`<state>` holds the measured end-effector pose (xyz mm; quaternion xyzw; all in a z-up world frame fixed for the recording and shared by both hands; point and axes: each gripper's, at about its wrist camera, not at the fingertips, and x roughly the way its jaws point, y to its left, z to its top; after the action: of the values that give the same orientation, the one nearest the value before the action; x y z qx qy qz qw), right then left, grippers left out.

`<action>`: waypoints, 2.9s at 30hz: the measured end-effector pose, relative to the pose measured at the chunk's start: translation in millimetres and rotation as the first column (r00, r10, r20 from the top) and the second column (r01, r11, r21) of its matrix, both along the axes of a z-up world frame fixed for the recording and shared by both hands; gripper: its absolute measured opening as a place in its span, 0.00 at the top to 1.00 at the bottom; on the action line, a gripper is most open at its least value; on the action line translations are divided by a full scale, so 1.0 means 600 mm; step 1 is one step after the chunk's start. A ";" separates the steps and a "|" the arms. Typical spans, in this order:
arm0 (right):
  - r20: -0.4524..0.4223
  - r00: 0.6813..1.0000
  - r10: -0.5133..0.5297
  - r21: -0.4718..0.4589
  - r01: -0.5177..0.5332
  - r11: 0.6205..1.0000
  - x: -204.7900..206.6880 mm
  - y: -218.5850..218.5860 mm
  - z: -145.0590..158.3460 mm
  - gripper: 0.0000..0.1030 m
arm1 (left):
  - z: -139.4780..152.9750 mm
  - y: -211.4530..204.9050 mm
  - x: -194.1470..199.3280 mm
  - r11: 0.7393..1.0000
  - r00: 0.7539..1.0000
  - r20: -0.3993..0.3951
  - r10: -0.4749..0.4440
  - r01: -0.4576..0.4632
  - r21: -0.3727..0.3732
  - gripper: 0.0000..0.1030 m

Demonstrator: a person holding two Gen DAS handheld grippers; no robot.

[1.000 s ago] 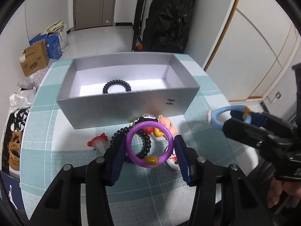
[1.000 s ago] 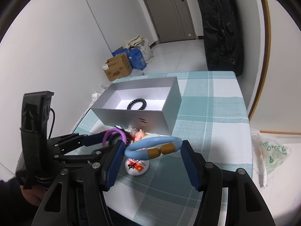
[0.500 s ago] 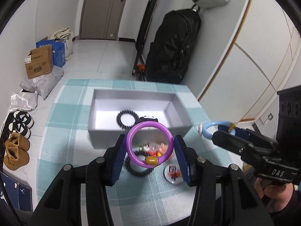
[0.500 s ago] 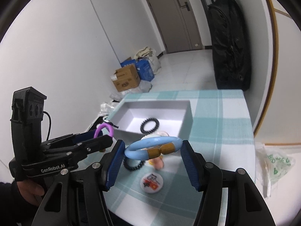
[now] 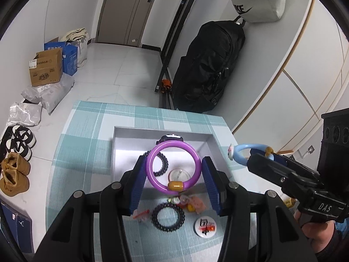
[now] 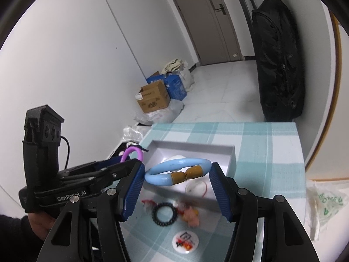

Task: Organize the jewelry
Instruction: 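Carry both bangles over the white box and open both grippers inside, then withdraw both grippers from the box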

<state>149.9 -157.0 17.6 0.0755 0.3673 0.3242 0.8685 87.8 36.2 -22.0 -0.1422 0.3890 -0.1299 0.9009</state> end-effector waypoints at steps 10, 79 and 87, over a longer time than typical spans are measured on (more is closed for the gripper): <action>-0.032 0.999 0.008 0.006 -0.007 1.000 0.051 0.014 -0.020 0.41 | -0.016 0.005 0.043 1.000 1.000 -0.029 -0.008 0.008 -0.020 0.56; 0.049 0.998 -0.047 -0.131 0.053 0.990 -0.061 -0.019 -0.046 0.01 | -0.061 0.030 -0.064 0.988 0.981 -0.131 0.144 -0.135 0.073 0.31; 0.029 0.998 -0.049 -0.172 0.053 0.984 -0.081 -0.014 -0.067 0.00 | -0.088 0.019 -0.077 0.993 0.976 -0.192 0.106 -0.095 0.067 0.31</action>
<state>101.2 -165.5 -22.3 0.0053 0.3813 0.2697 0.8842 41.5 47.4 -74.8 -0.1478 0.4714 -0.0583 0.8675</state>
